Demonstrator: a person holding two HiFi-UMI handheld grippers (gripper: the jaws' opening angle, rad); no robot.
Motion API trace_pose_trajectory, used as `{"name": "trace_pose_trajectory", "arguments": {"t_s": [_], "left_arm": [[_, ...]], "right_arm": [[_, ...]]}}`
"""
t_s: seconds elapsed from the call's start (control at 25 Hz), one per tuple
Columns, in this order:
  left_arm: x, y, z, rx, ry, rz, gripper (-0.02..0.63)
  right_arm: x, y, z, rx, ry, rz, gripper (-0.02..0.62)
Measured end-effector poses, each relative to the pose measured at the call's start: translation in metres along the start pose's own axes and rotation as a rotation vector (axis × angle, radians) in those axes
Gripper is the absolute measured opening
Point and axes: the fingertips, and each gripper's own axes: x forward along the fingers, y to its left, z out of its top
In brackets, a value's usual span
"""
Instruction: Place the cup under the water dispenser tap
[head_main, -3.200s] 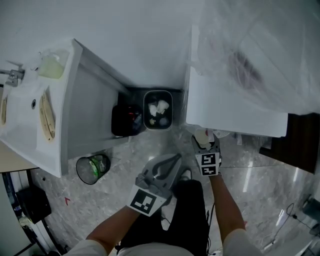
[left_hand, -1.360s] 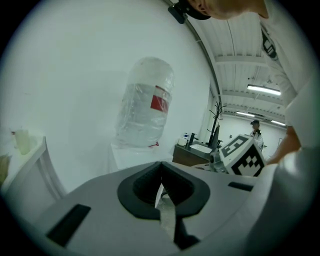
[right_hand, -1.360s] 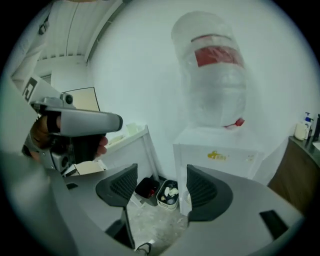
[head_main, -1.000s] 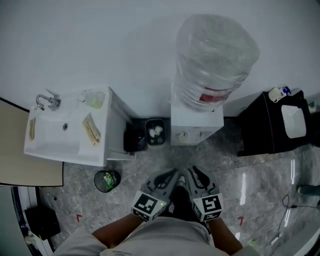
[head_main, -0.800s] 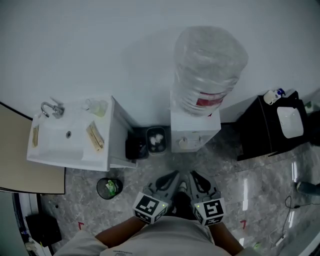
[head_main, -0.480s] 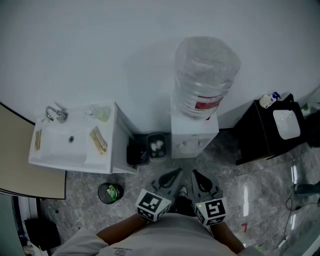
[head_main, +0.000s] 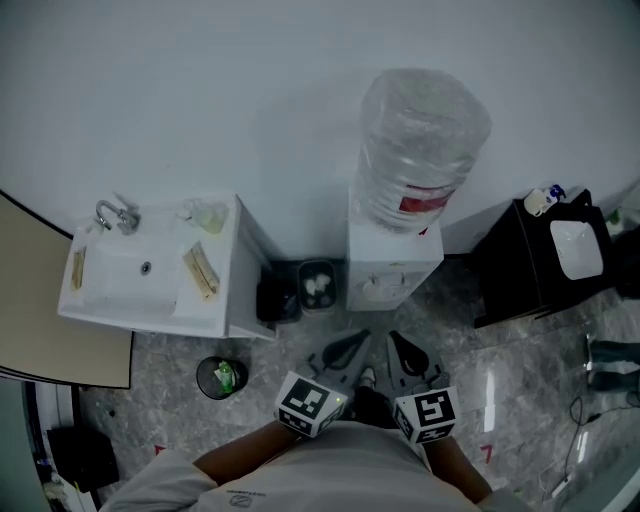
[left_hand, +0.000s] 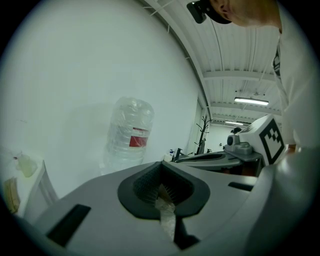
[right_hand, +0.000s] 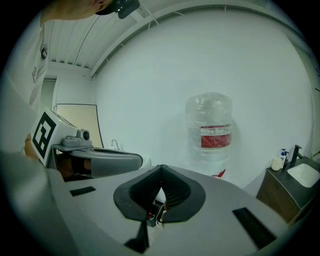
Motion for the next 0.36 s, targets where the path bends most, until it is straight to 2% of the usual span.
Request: {"name": "trace_pose_trajectory", "arguments": {"t_s": [0.36], "left_arm": [[0.0028,0.0086,-0.0056,-0.008,0.008,-0.003,0.006]], "right_arm": [[0.0099,-0.0017,-0.0075,0.0,0.025,-0.001,0.015]]}}
